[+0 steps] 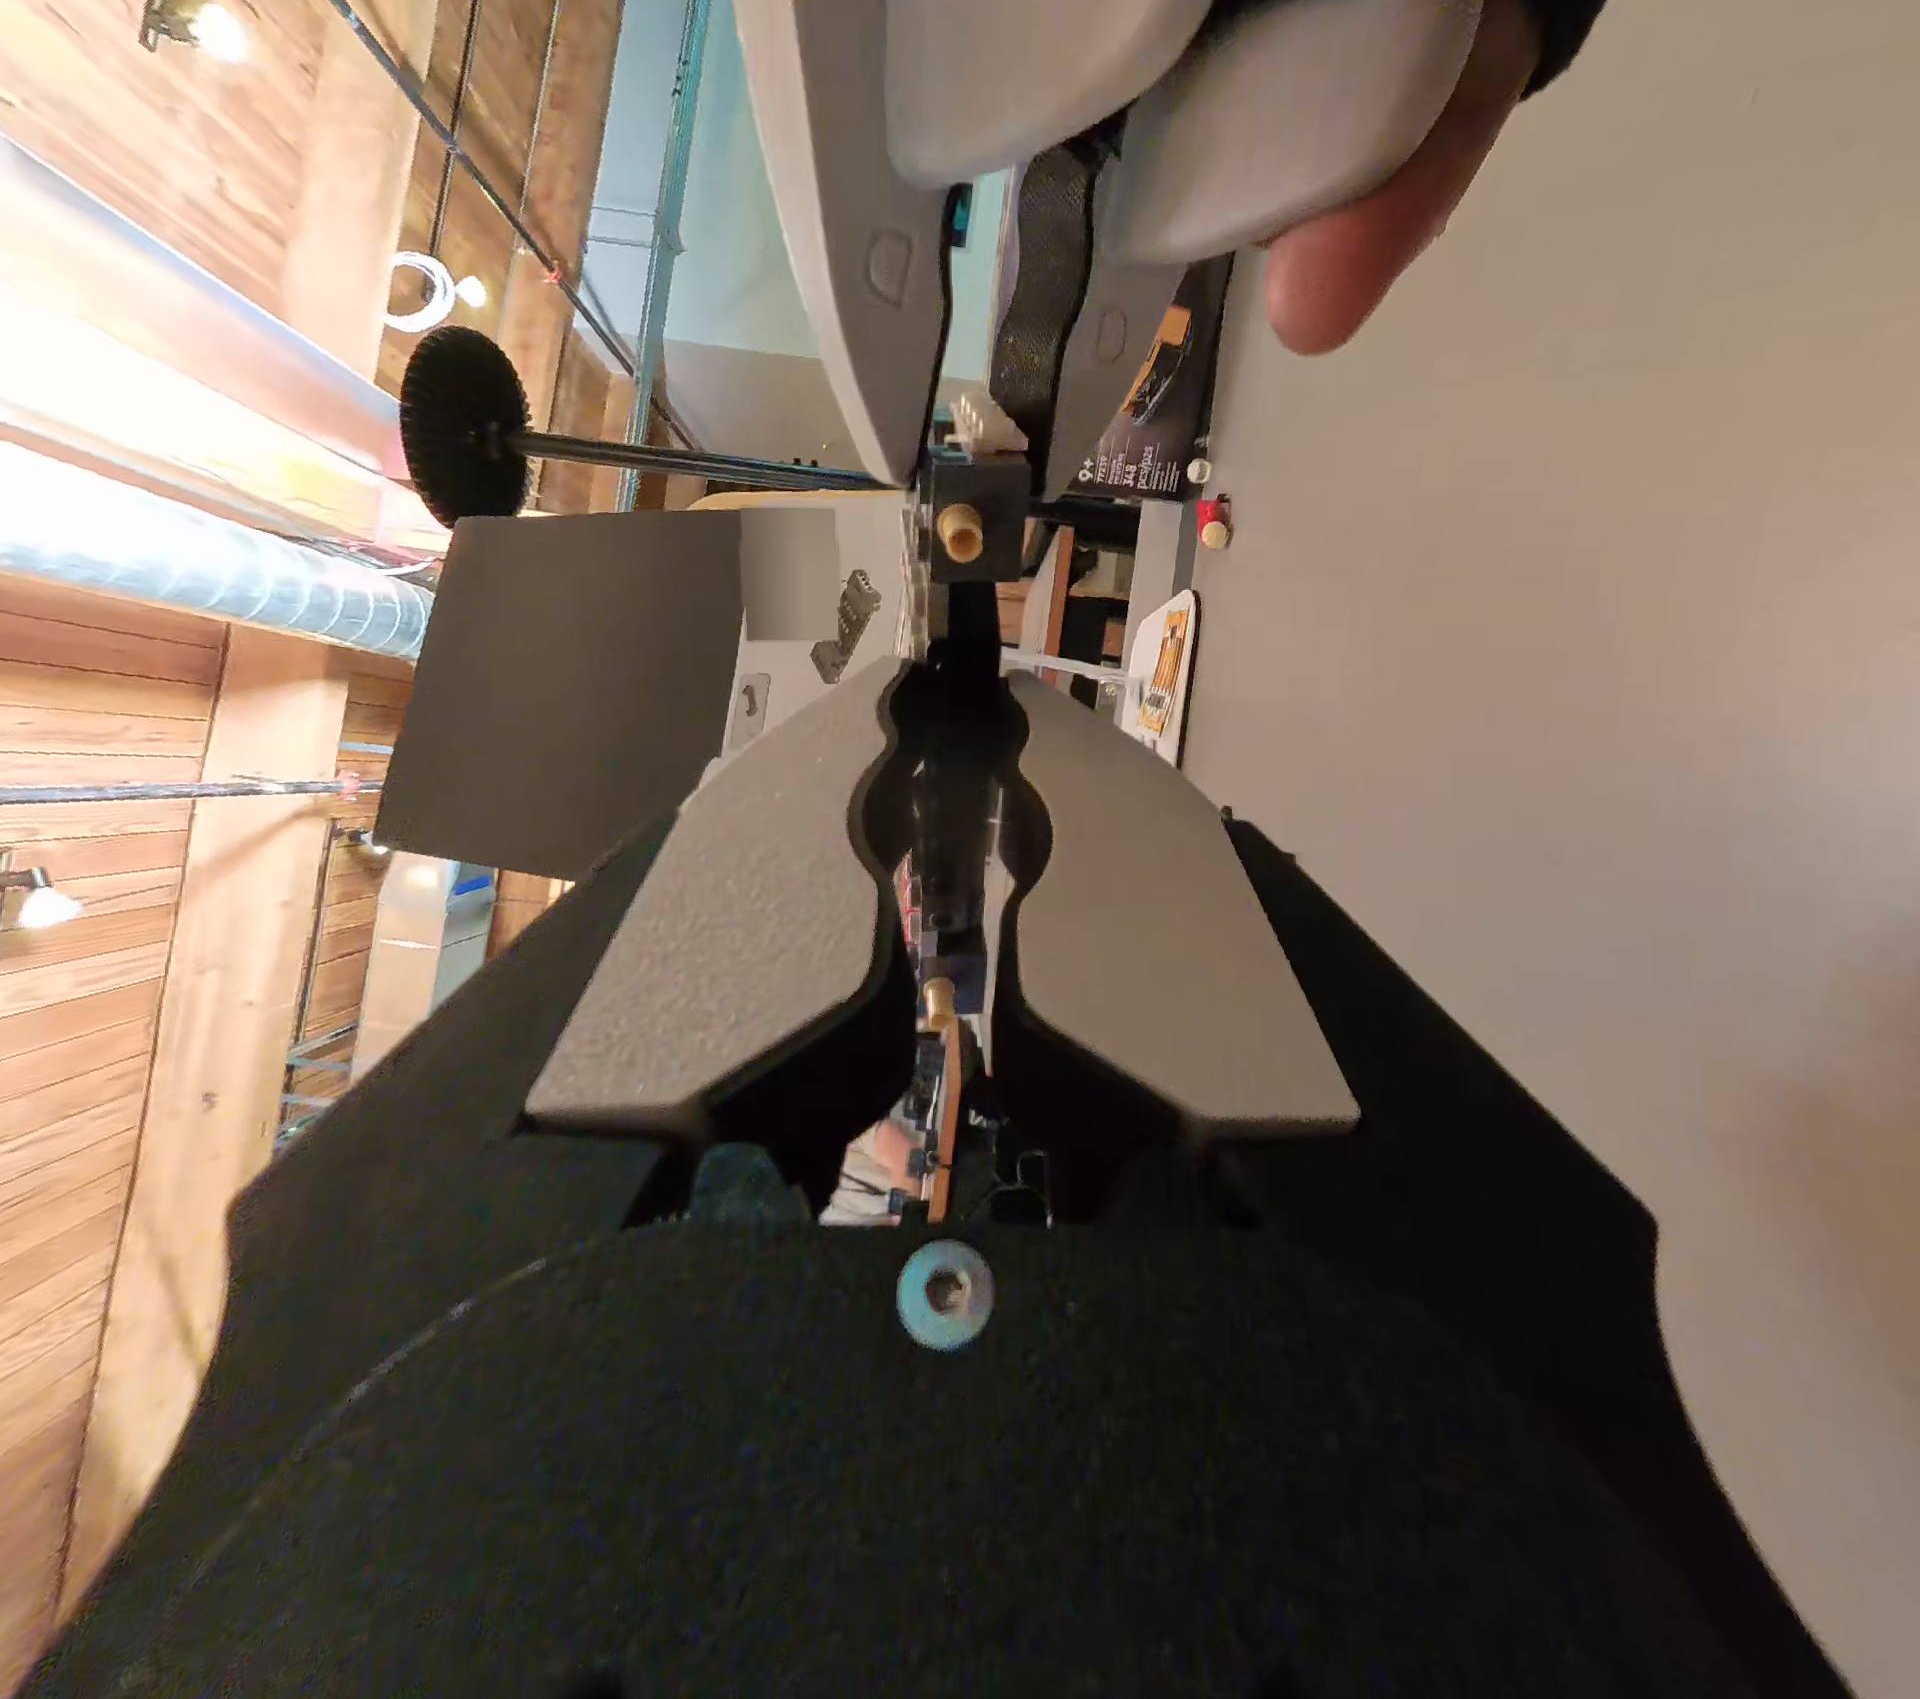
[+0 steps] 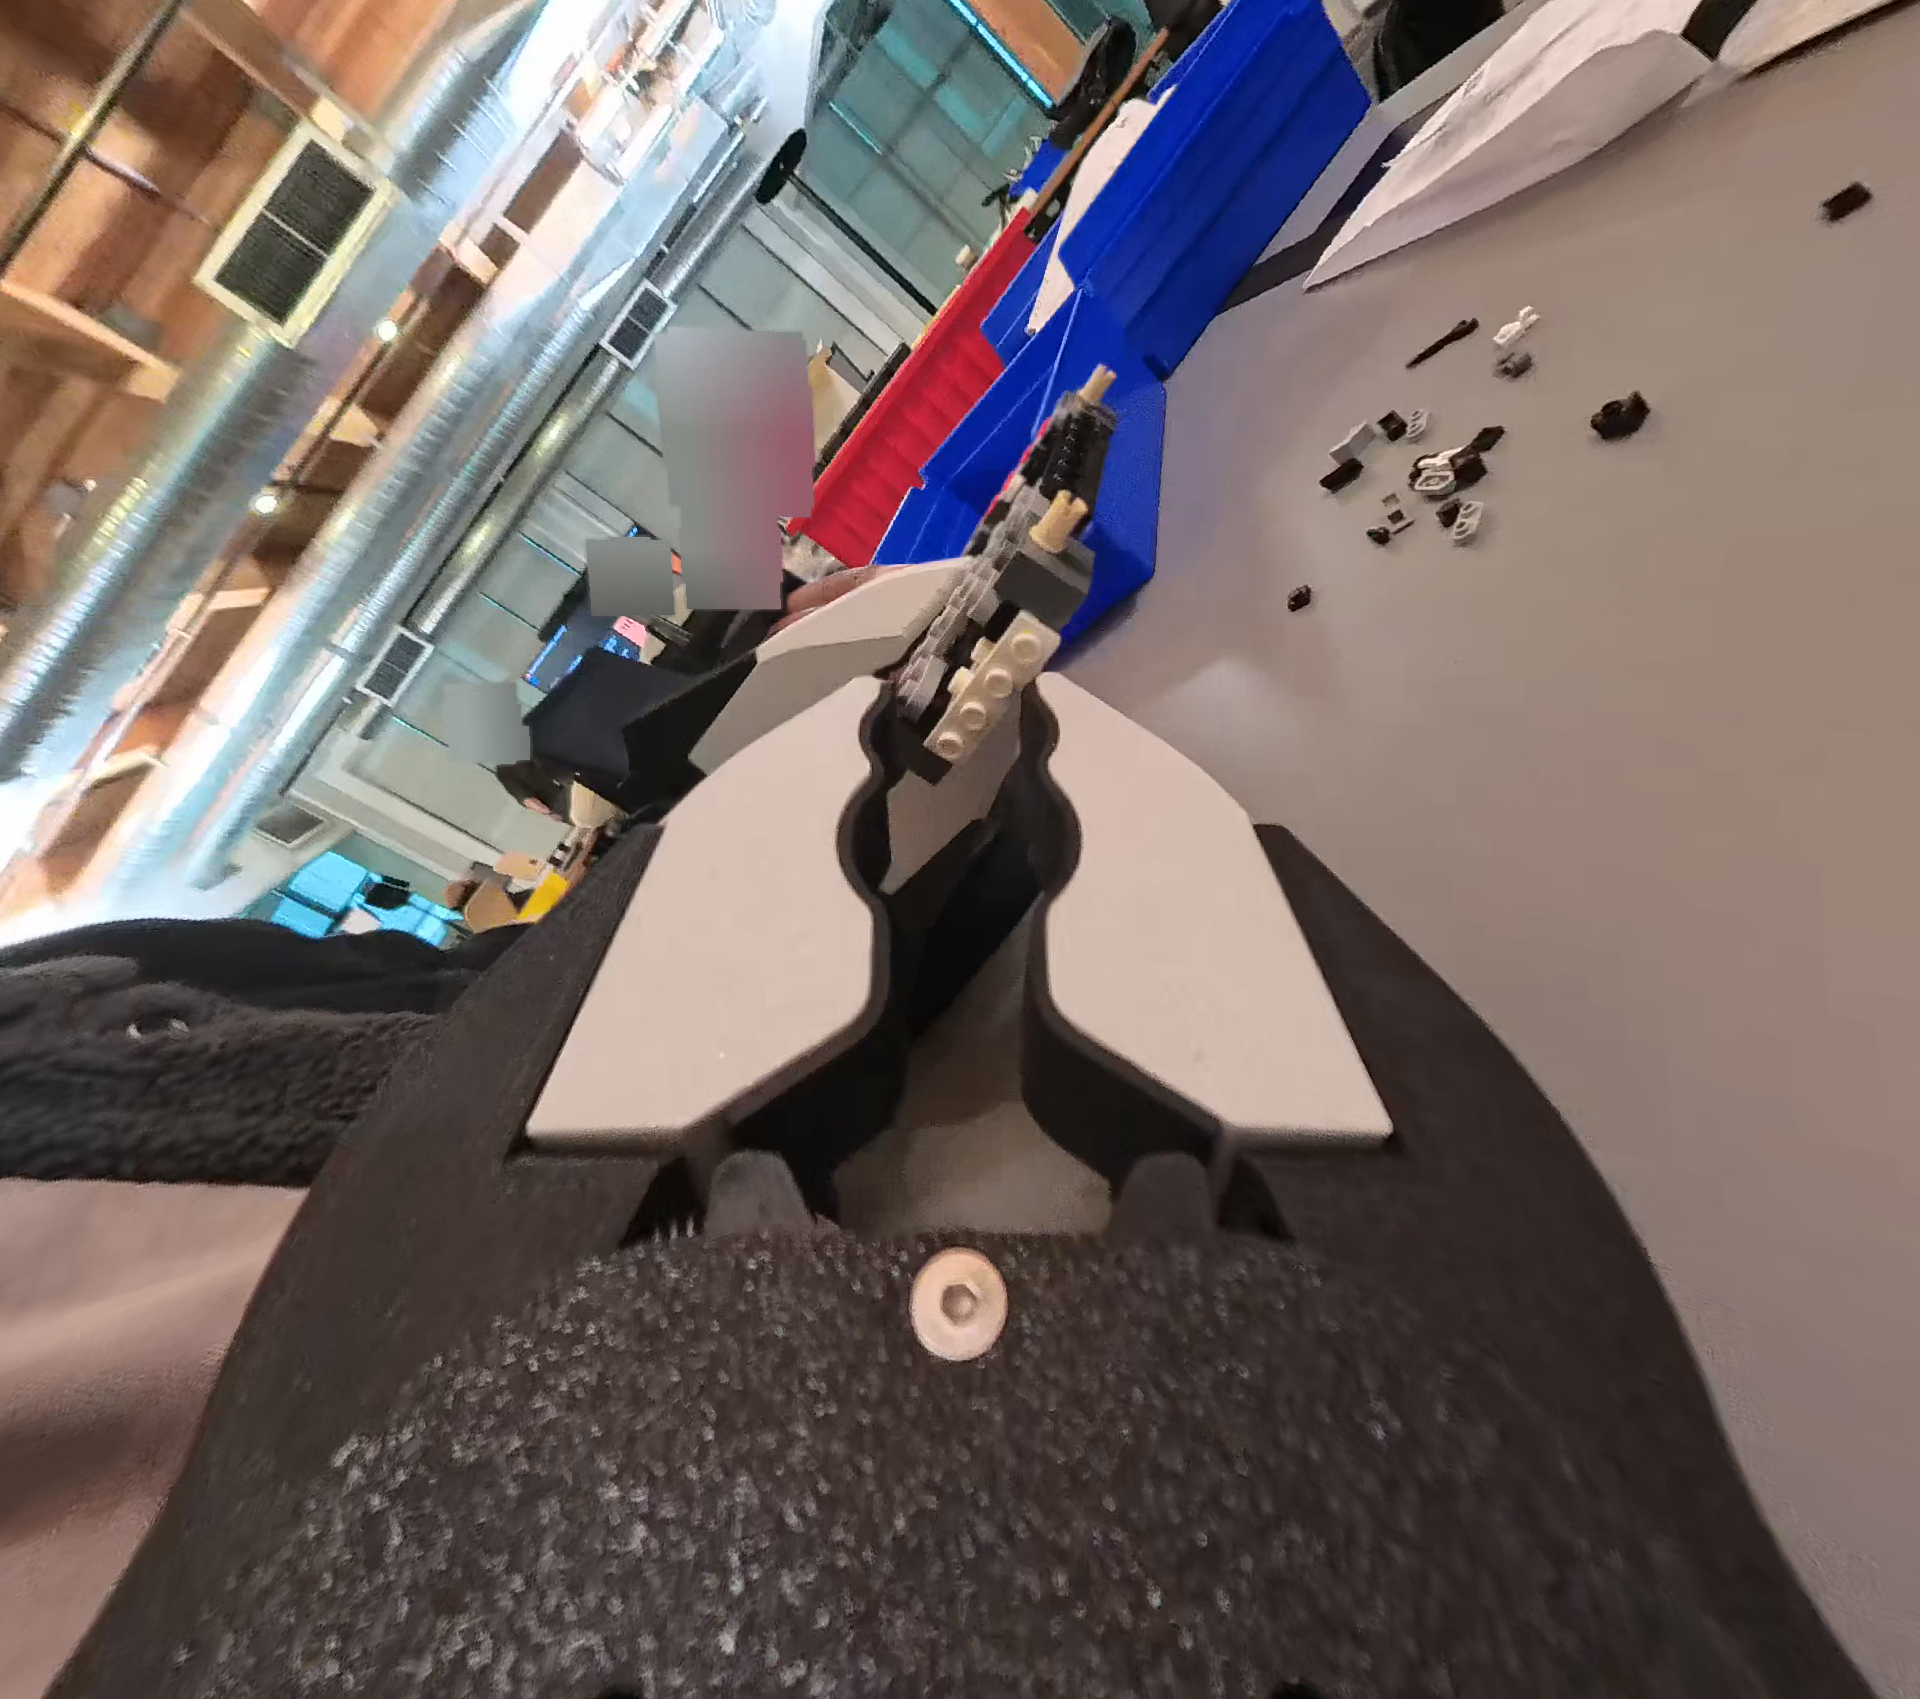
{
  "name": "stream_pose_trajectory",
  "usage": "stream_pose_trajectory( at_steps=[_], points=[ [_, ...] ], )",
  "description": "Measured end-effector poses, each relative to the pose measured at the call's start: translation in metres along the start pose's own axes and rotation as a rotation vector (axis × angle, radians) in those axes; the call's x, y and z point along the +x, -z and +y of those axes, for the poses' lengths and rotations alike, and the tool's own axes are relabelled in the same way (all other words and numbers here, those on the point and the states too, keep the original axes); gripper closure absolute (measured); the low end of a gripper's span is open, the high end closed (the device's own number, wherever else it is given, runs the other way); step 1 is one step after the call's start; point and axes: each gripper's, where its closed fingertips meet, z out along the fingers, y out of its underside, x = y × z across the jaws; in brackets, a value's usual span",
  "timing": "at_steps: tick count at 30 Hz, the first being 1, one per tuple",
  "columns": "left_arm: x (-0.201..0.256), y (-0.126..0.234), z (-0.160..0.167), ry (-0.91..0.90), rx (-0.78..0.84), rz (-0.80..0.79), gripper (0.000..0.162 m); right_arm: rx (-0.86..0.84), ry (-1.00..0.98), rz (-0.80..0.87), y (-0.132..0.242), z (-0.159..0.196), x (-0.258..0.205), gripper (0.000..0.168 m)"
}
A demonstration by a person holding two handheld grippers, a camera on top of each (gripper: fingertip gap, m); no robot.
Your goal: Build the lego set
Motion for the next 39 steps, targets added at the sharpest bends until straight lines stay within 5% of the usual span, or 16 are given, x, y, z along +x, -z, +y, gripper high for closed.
stream_pose_trajectory(
  at_steps=[7, 14, 17, 19, 26, 28, 31, 39],
  points=[
    [0.004, 0.0, -0.001, -0.052, -0.004, -0.017, 0.15, 0.034, -0.163, -0.085, 0.001, -0.004, 0.003, 0.138],
    [0.016, 0.001, -0.011, -0.059, 0.035, 0.022, 0.148, 0.042, -0.181, -0.041, -0.002, -0.001, 0.019, 0.151],
    [0.025, 0.006, -0.018, 0.043, 0.067, 0.128, 0.122, 0.041, -0.142, -0.063, 0.002, -0.006, 0.018, 0.153],
    [0.02, 0.014, -0.018, 0.217, 0.066, 0.207, 0.099, 0.003, -0.059, -0.075, 0.01, -0.009, 0.014, 0.153],
    [0.001, 0.042, -0.025, 1.318, 0.308, 0.767, 0.086, -0.231, 0.573, -0.113, 0.021, 0.007, -0.021, 0.153],
    [0.011, 0.045, -0.027, 1.378, 0.345, 0.878, 0.098, -0.288, 0.719, -0.139, 0.017, 0.018, -0.03, 0.153],
    [0.017, 0.057, -0.042, 1.293, 0.457, 0.944, 0.141, -0.327, 0.837, -0.156, 0.014, 0.026, -0.038, 0.153],
    [0.019, 0.06, -0.042, 1.204, 0.48, 0.867, 0.148, -0.359, 1.127, -0.056, 0.023, 0.02, -0.032, 0.146]
  ],
)
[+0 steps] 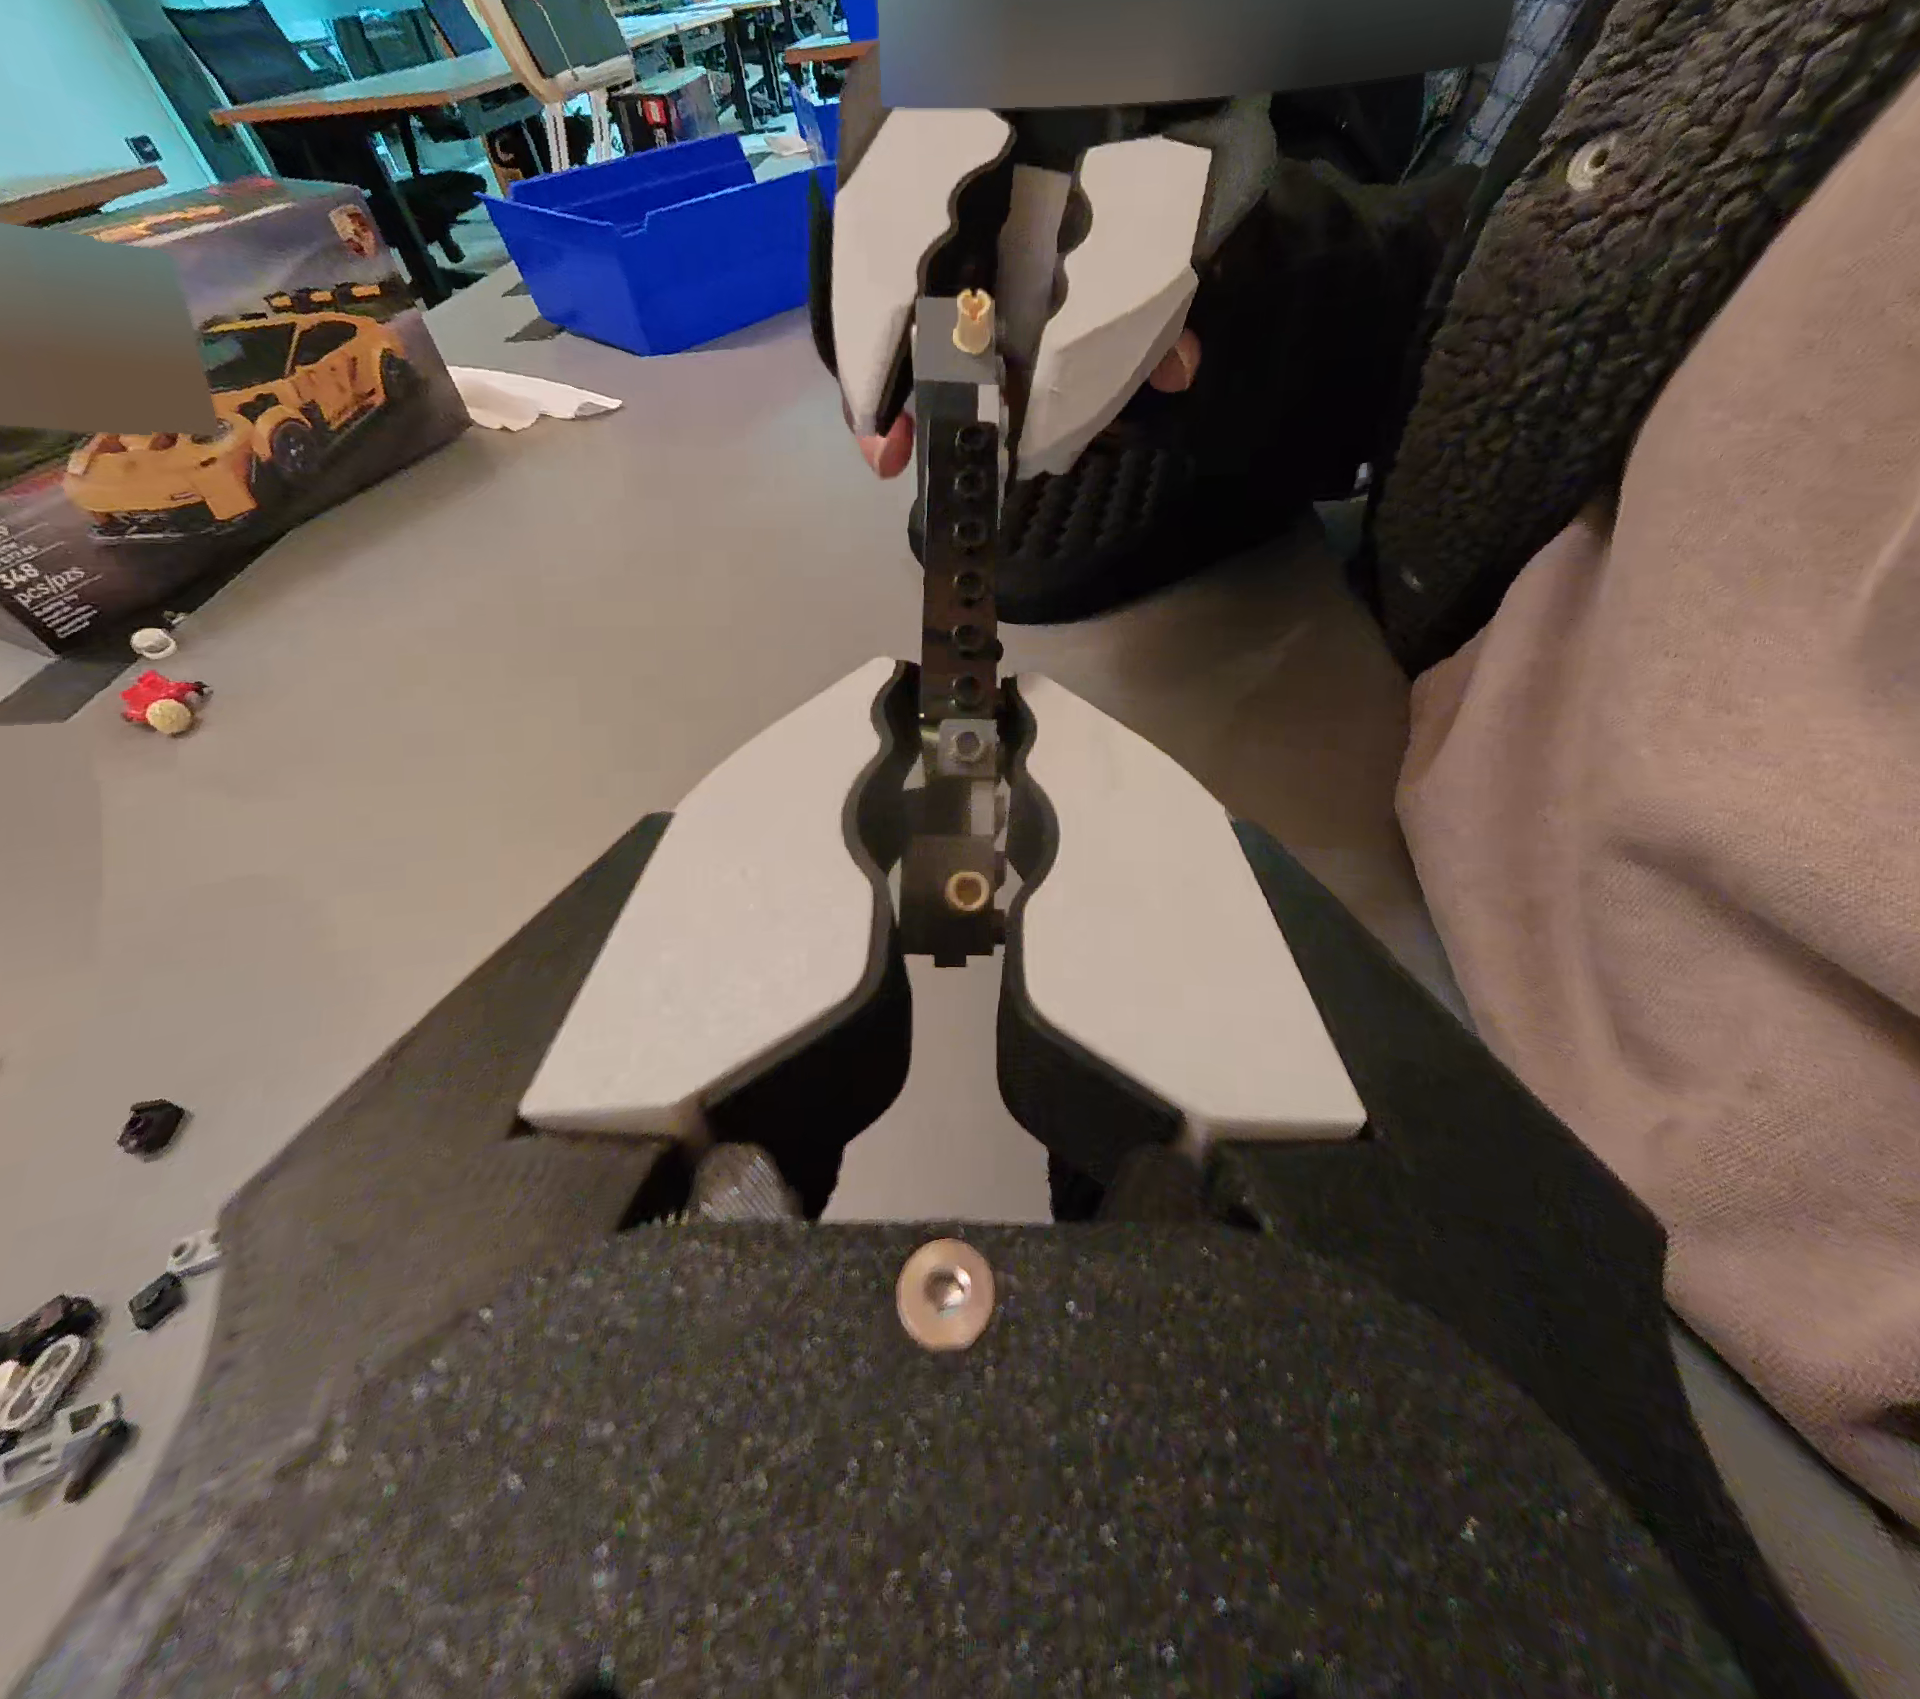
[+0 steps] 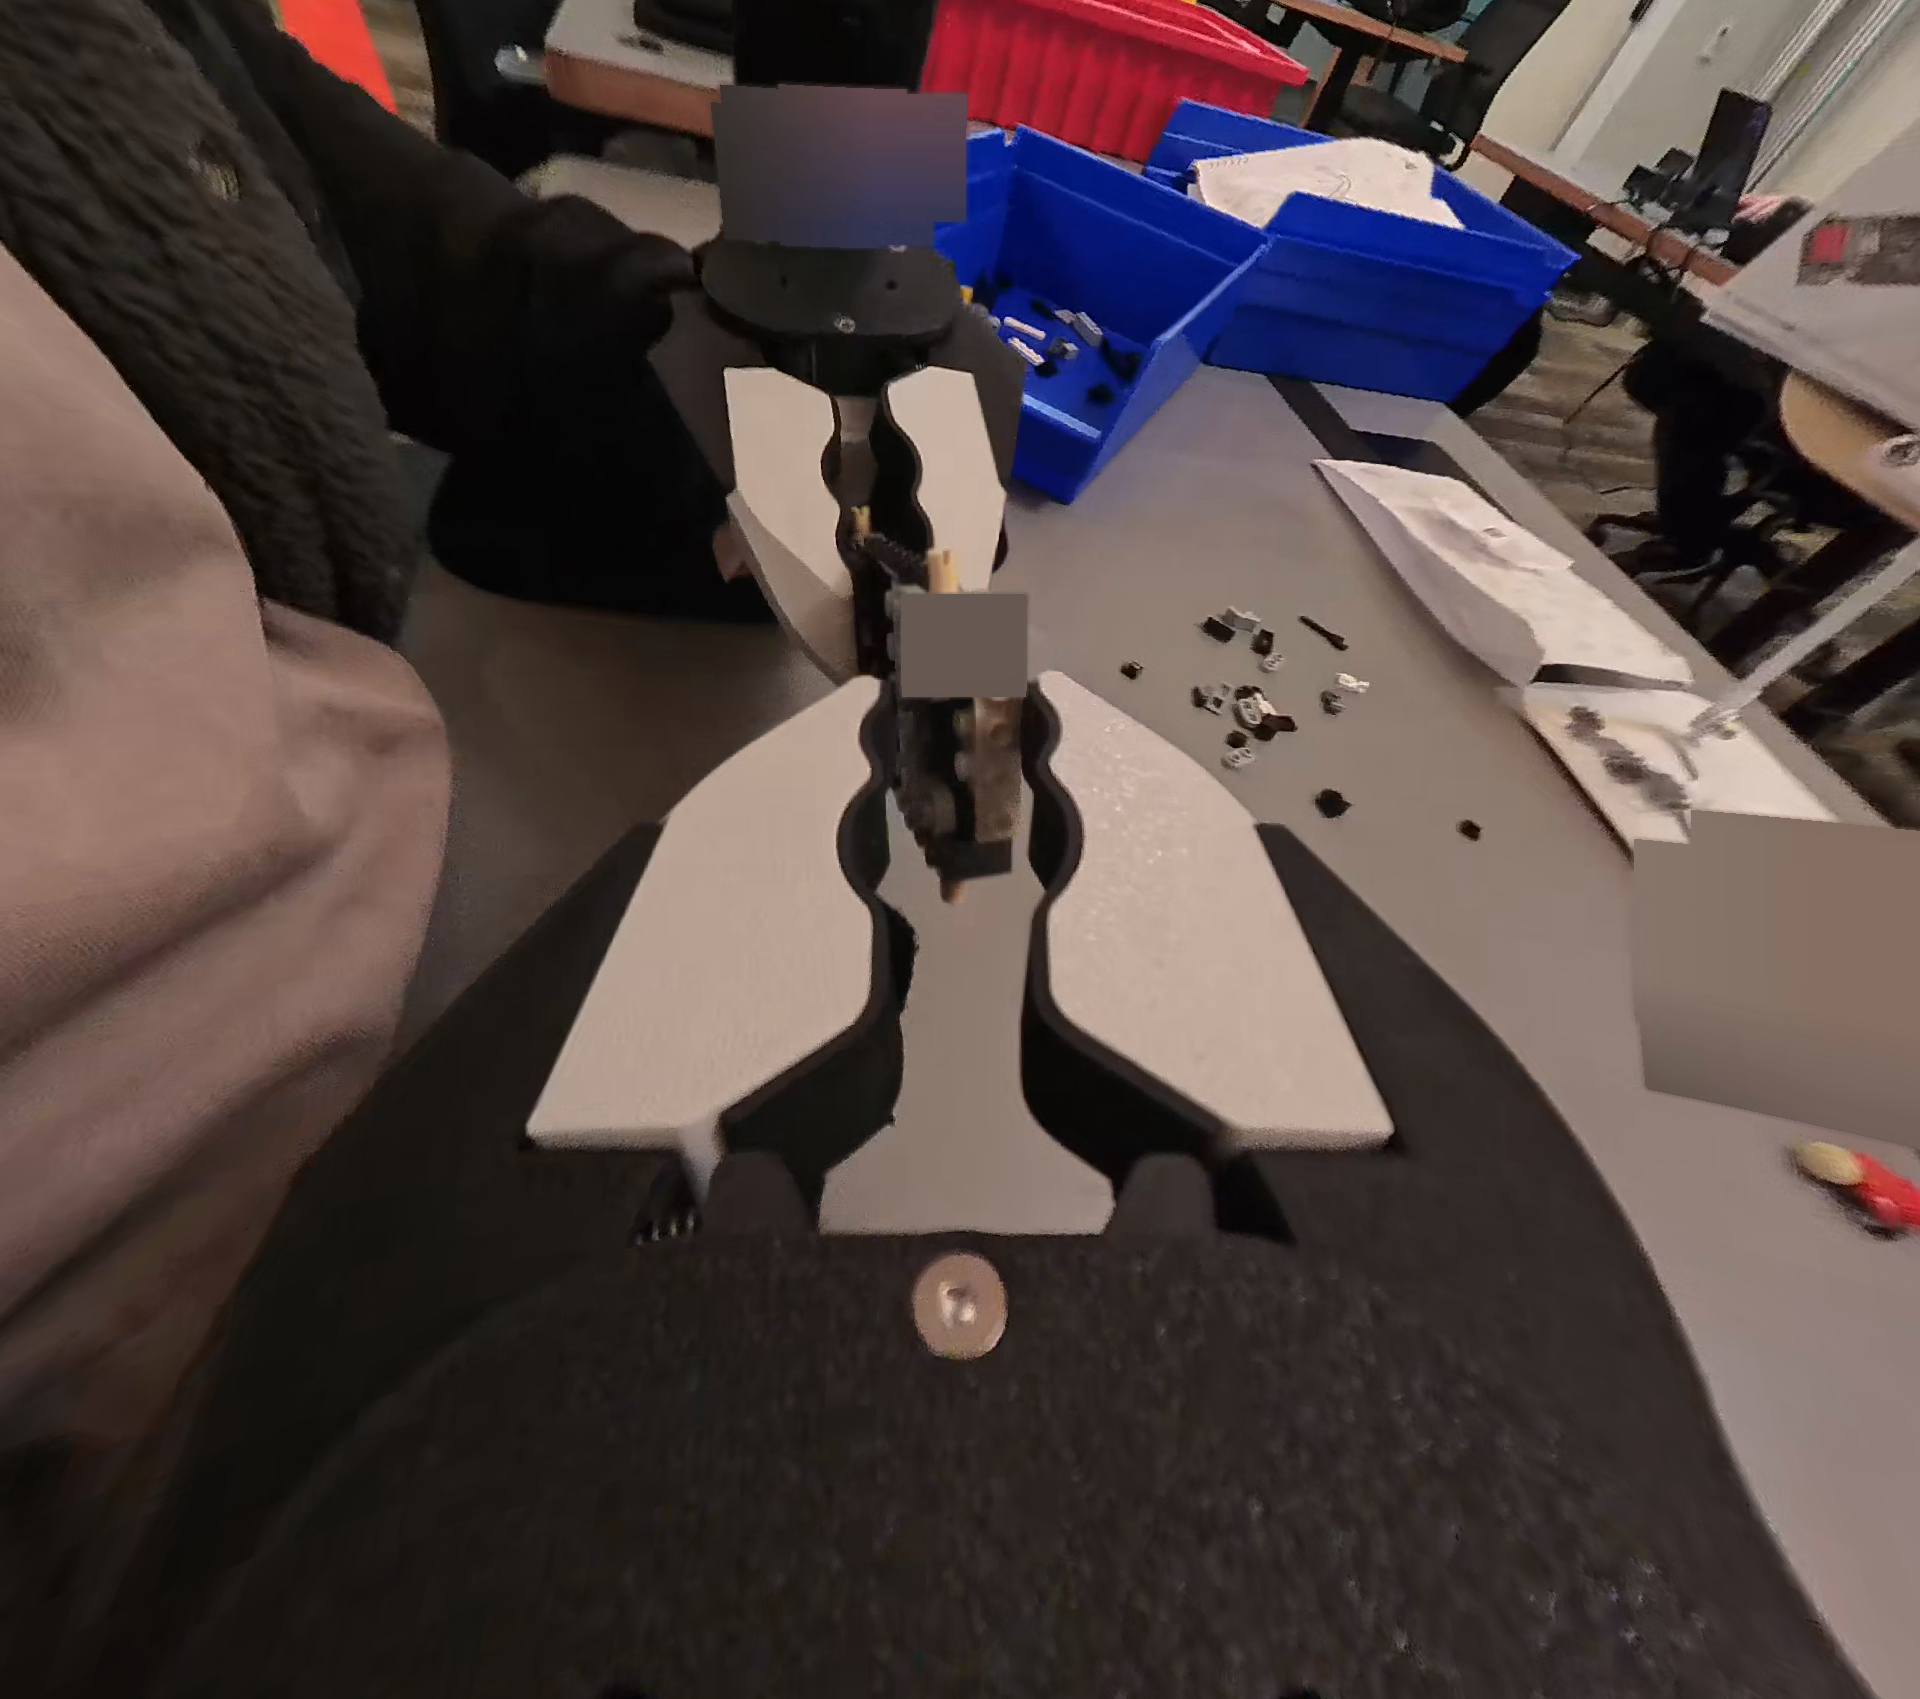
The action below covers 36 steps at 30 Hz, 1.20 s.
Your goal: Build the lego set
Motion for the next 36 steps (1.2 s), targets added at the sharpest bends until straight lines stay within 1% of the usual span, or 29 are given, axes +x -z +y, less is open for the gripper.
stream_pose_trajectory(
  at_steps=[2, 4, 11, 15, 22, 23, 24, 25, 28, 32, 36],
  points=[
    [0.001, 0.001, 0.0, 0.016, 0.018, 0.02, 0.148, -0.021, 0.043, -0.007, 0.003, 0.001, -0.001, 0.147],
    [0.004, 0.0, 0.001, 0.023, 0.024, 0.04, 0.148, -0.032, 0.07, -0.014, 0.003, 0.002, -0.001, 0.153],
    [0.012, -0.002, 0.002, 0.068, 0.05, 0.111, 0.148, 0.008, 0.02, -0.127, 0.005, -0.002, -0.01, 0.156],
    [0.015, -0.003, 0.004, 0.076, 0.043, 0.13, 0.148, 0.018, -0.001, -0.162, 0.005, -0.003, -0.014, 0.157],
    [0.017, -0.003, 0.002, 0.099, 0.055, 0.147, 0.147, 0.039, -0.038, -0.196, 0.006, -0.005, -0.013, 0.156],
    [0.016, -0.002, 0.002, 0.102, 0.056, 0.15, 0.147, 0.041, -0.051, -0.208, 0.005, -0.005, -0.014, 0.154],
    [0.015, -0.002, 0.003, 0.104, 0.056, 0.145, 0.148, 0.031, -0.056, -0.221, 0.004, -0.004, -0.015, 0.147],
    [0.015, -0.002, 0.002, 0.107, 0.06, 0.149, 0.148, 0.007, -0.051, -0.226, 0.001, -0.001, -0.016, 0.145],
    [0.016, -0.001, 0.001, 0.105, 0.064, 0.147, 0.148, 0.012, -0.045, -0.219, -0.003, -0.001, -0.017, 0.15],
    [0.014, -0.001, 0.0, 0.099, 0.06, 0.13, 0.147, 0.026, -0.089, -0.227, -0.004, -0.003, -0.015, 0.153],
    [0.016, -0.001, 0.0, 0.095, 0.053, 0.137, 0.147, 0.027, -0.09, -0.241, -0.004, -0.003, -0.017, 0.154]
  ],
)
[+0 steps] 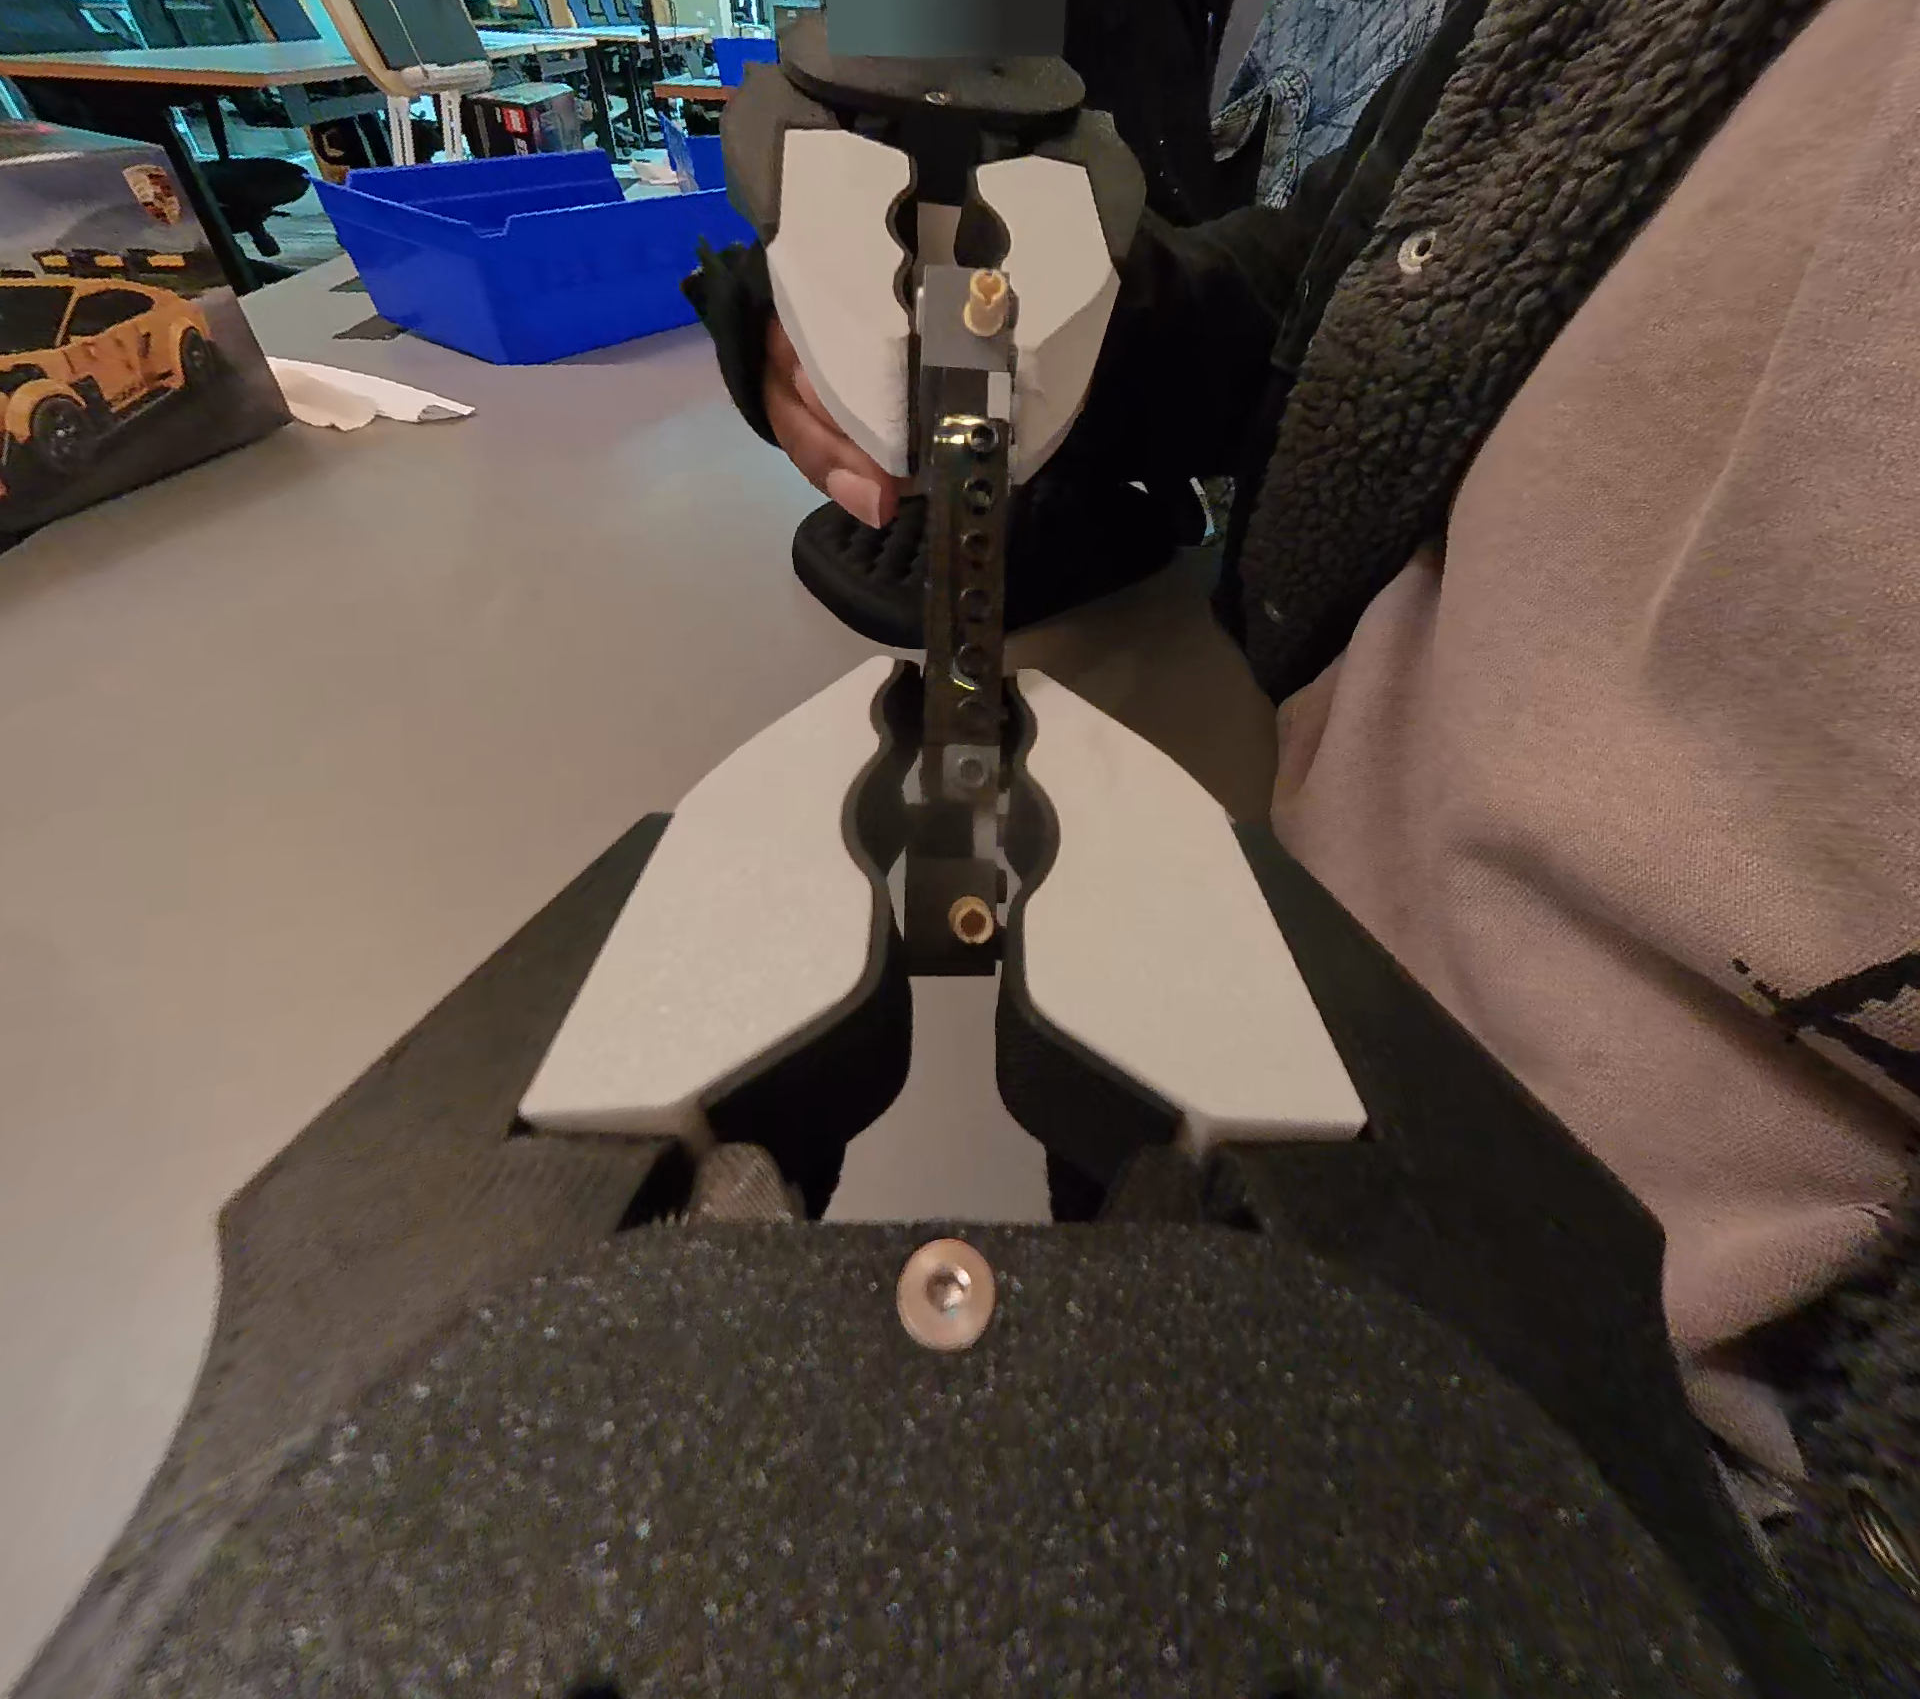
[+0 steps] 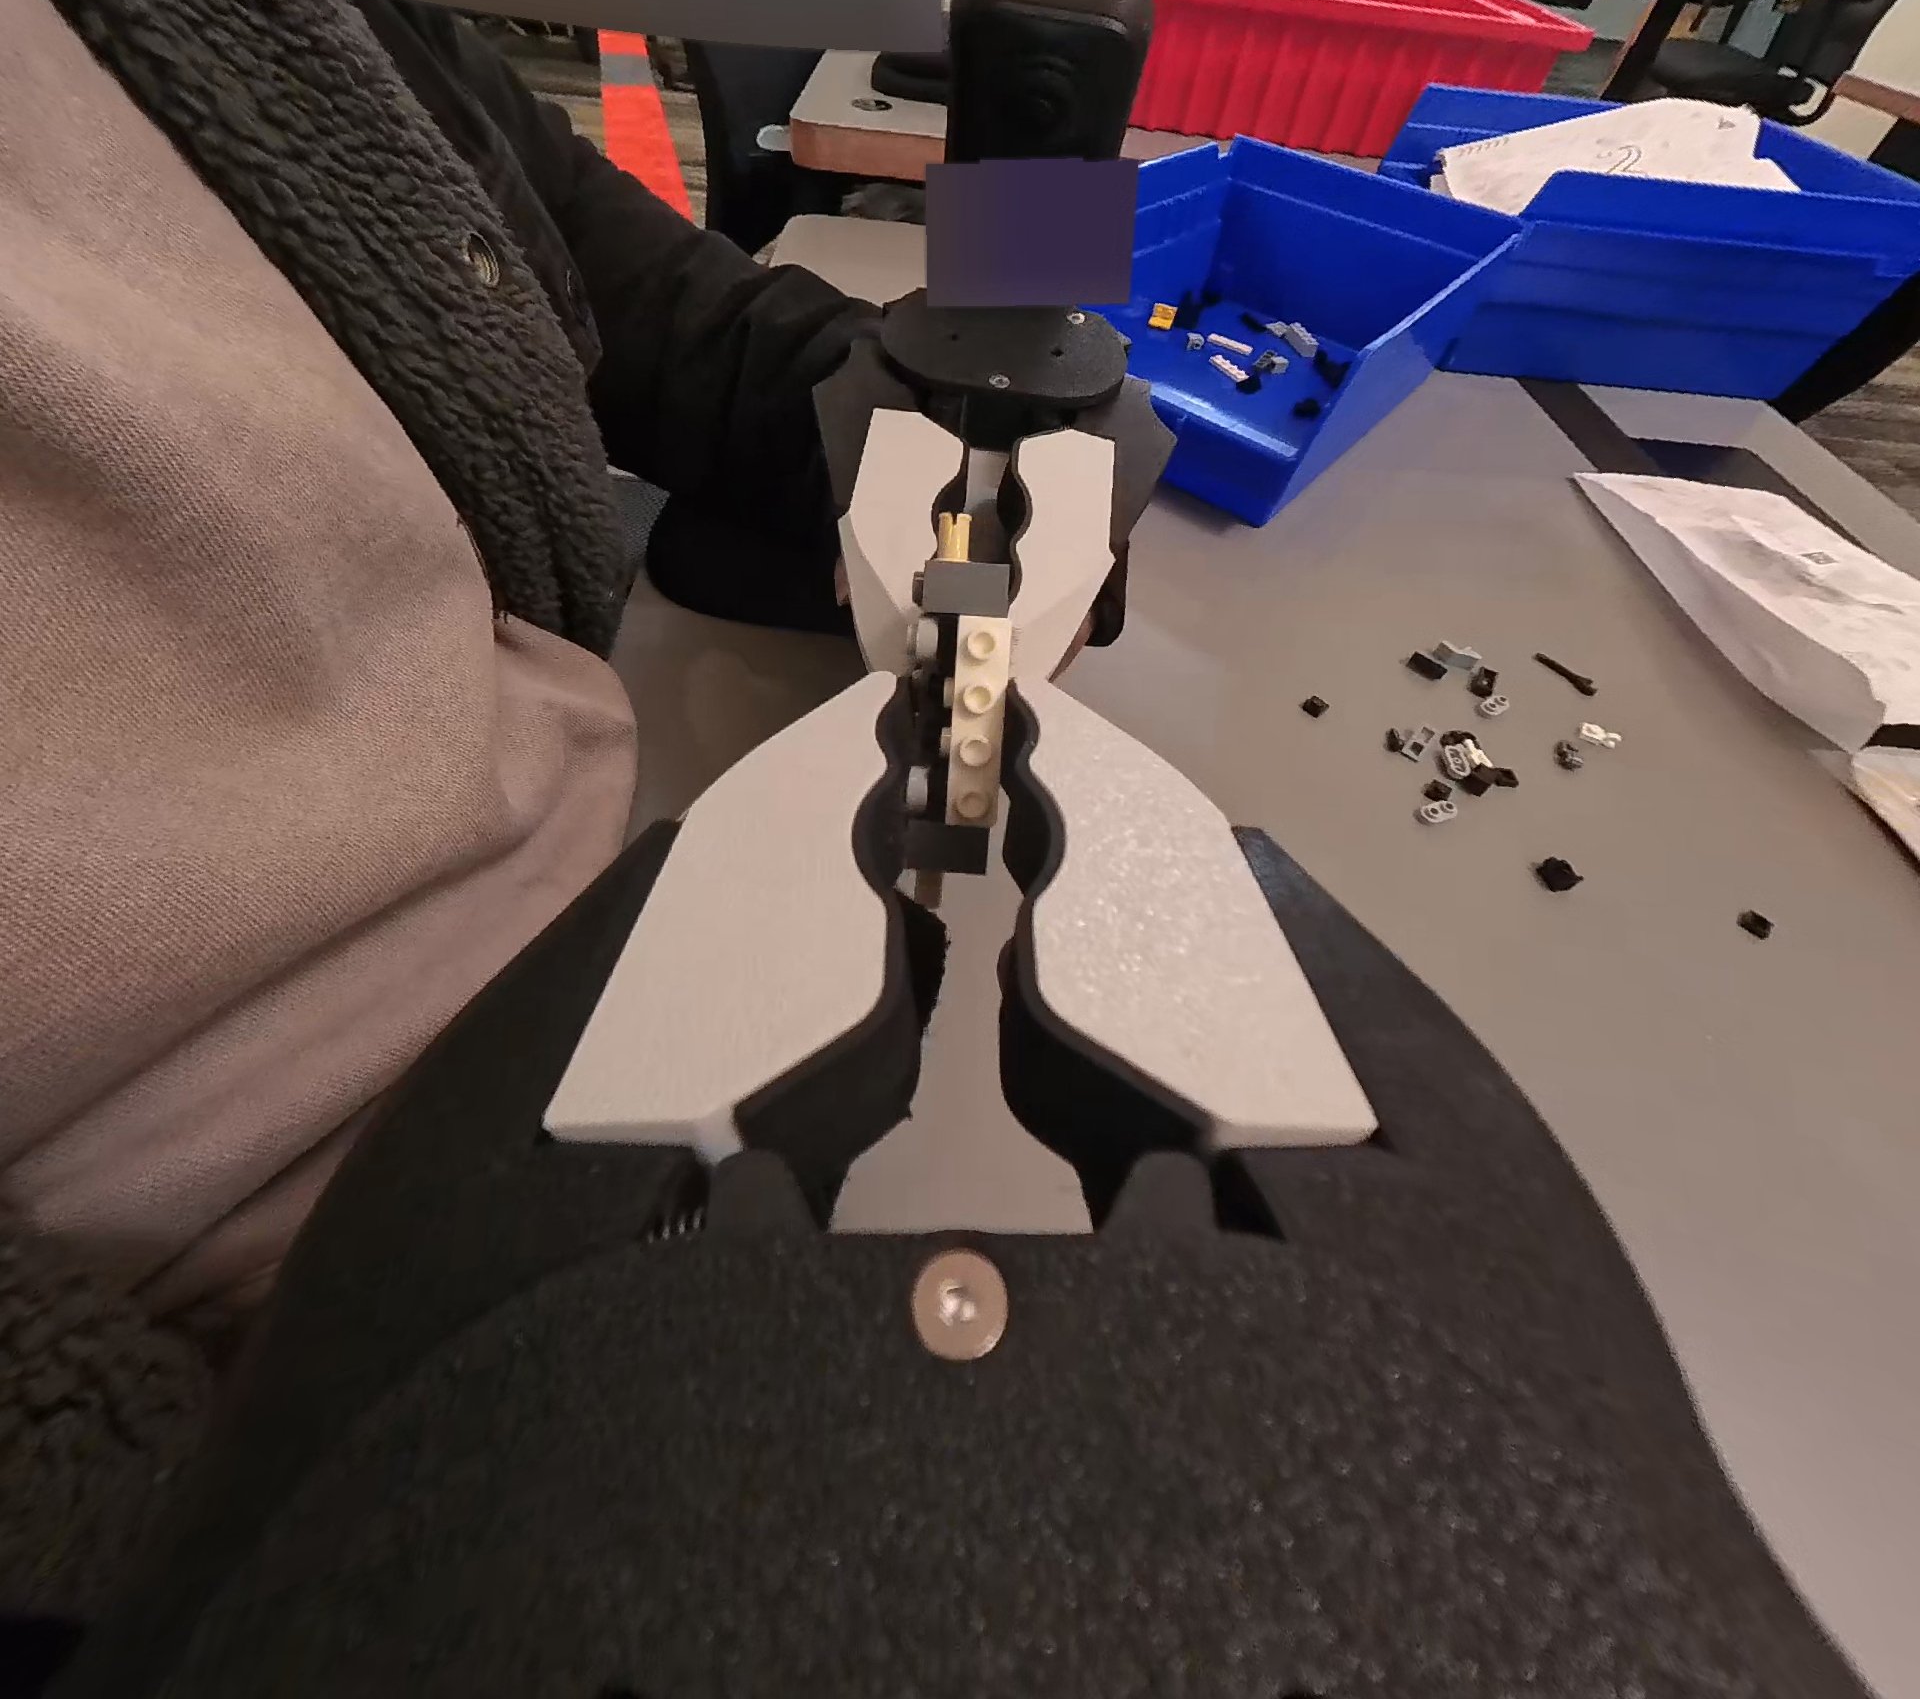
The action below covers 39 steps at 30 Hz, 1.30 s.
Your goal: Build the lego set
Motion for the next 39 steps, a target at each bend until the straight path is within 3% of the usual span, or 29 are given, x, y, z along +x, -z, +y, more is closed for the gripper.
stream_pose_trajectory(
  at_steps=[12, 16, 18, 27, 31, 35, 39],
  points=[
    [-0.003, 0.0, 0.001, 0.018, -0.012, -0.01, 0.147, 0.013, -0.043, 0.017, 0.0, 0.002, 0.004, 0.153],
    [-0.005, -0.001, 0.005, 0.021, -0.044, -0.028, 0.147, -0.017, -0.017, 0.027, -0.002, 0.007, 0.003, 0.143],
    [-0.003, -0.003, 0.004, 0.008, -0.055, -0.028, 0.148, -0.003, -0.014, 0.024, -0.002, 0.006, 0.003, 0.153],
    [-0.011, -0.001, 0.008, 0.082, -0.109, -0.021, 0.147, 0.039, -0.145, 0.028, -0.002, 0.013, 0.013, 0.152],
    [-0.023, 0.001, 0.009, 0.218, -0.148, 0.009, 0.148, 0.043, -0.049, 0.086, 0.022, 0.0, 0.03, 0.119],
    [-0.029, 0.001, 0.018, 0.567, -0.267, 0.151, 0.148, -0.249, 0.298, 0.136, 0.031, 0.013, 0.038, 0.102],
    [-0.031, -0.002, 0.02, 0.756, -0.351, 0.314, 0.148, -0.434, 0.415, 0.07, 0.024, 0.037, 0.039, 0.089]
  ],
)
